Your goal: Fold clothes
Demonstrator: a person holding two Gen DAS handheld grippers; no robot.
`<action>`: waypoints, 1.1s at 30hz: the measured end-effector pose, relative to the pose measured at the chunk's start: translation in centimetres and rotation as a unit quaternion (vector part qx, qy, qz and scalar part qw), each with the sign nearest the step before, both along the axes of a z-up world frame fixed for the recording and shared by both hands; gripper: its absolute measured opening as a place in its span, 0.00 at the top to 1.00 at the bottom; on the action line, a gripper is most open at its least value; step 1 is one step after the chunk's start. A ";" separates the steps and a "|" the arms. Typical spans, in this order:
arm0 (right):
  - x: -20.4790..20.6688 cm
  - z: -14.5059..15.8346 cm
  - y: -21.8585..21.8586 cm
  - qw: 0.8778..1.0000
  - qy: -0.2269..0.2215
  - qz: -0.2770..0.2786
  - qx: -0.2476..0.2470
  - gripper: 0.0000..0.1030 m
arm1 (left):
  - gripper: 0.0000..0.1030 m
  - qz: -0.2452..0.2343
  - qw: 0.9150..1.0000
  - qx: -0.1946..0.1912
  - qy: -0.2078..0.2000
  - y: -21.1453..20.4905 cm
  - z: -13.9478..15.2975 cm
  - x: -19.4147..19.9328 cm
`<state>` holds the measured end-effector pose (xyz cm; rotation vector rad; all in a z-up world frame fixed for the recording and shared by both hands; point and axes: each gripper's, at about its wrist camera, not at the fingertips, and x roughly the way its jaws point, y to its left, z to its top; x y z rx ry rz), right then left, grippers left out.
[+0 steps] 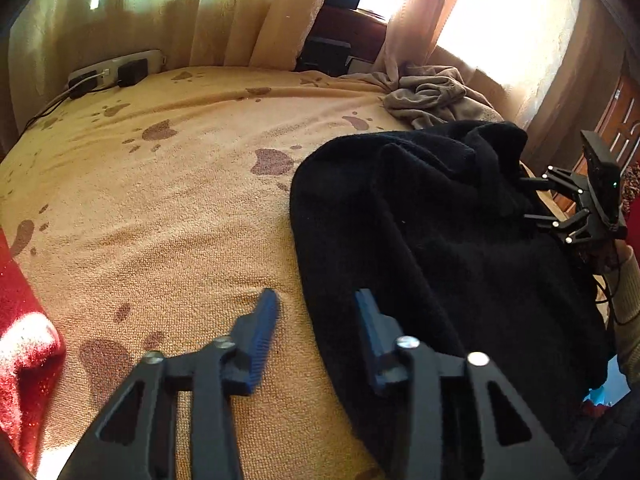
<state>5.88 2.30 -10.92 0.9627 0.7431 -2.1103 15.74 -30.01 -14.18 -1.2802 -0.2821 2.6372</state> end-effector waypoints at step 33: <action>-21.9 4.2 -2.7 0.900 -0.162 -0.180 -0.362 0.41 | 0.95 0.010 0.997 0.071 -0.038 -1.8 -0.3 -1.2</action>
